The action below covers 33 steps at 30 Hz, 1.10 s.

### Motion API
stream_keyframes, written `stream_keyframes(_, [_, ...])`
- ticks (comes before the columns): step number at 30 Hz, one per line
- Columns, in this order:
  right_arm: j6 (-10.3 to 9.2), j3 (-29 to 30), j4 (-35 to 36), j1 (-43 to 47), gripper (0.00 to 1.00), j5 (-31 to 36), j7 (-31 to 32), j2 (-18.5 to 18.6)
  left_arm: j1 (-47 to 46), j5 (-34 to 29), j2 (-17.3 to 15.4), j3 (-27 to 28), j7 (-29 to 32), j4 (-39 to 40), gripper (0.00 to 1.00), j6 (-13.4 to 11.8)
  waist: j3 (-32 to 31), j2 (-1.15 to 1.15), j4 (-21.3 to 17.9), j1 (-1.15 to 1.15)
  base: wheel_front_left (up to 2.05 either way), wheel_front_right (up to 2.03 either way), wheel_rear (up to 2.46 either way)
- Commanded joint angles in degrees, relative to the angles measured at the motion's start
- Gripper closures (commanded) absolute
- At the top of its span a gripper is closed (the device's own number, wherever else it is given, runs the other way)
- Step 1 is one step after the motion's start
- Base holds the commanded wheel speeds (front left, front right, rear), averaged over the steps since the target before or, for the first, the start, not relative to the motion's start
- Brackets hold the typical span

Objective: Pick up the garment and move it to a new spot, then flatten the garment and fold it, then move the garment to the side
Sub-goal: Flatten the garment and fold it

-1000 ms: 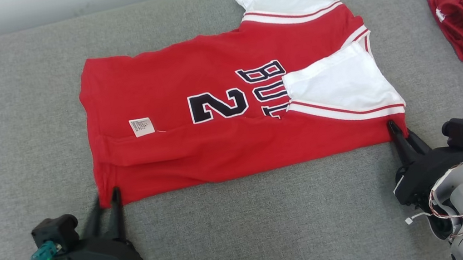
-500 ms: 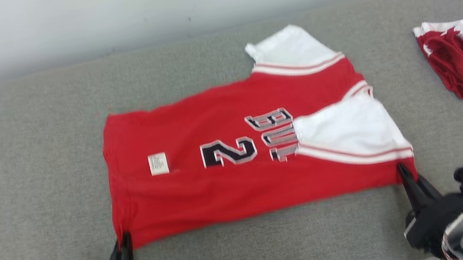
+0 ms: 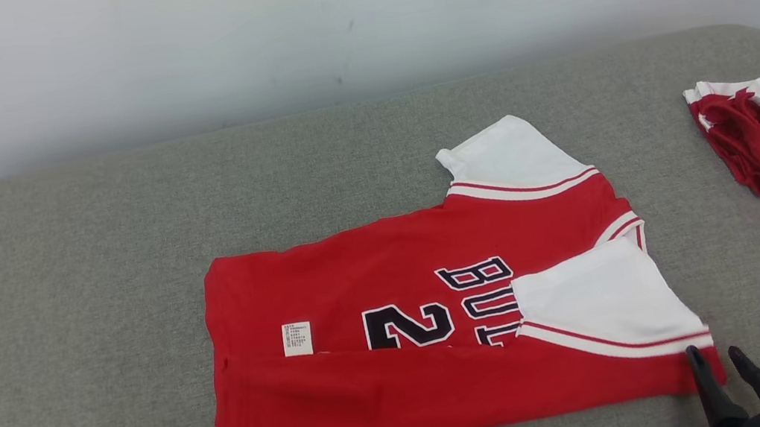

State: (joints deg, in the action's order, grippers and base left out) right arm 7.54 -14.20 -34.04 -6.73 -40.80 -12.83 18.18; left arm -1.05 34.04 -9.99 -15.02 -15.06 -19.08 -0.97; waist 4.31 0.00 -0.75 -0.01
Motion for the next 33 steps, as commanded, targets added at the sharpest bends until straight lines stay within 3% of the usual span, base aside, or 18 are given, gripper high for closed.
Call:
stream_keyframes(1, [-0.14,1.7,1.2,0.8,0.0,1.5,-0.5,-0.7,-0.2,-1.6,0.0,1.2,-0.1,0.7,0.0,0.4,-0.7,0.0,0.1,0.01,0.0,0.0,0.0])
stream_keyframes(10, [-0.14,8.3,12.0,-1.4,0.0,13.0,-2.4,-3.6,-2.7,-10.0,0.6,8.8,-0.1,8.1,0.0,1.2,-1.7,0.0,-0.5,0.01,0.0,0.0,0.0])
stream_keyframes(19, [-0.15,8.7,21.2,-0.3,0.0,21.9,-2.4,-6.7,-3.2,-16.3,1.4,14.6,-0.1,12.4,0.0,2.4,-2.8,0.0,0.3,0.01,0.0,0.0,0.0])
stream_keyframes(33, [-0.15,10.7,26.5,8.0,0.0,25.4,-2.4,-8.6,2.6,-22.0,1.4,16.9,-0.1,13.6,0.0,5.0,-4.1,0.0,1.7,0.01,0.0,0.0,0.0])
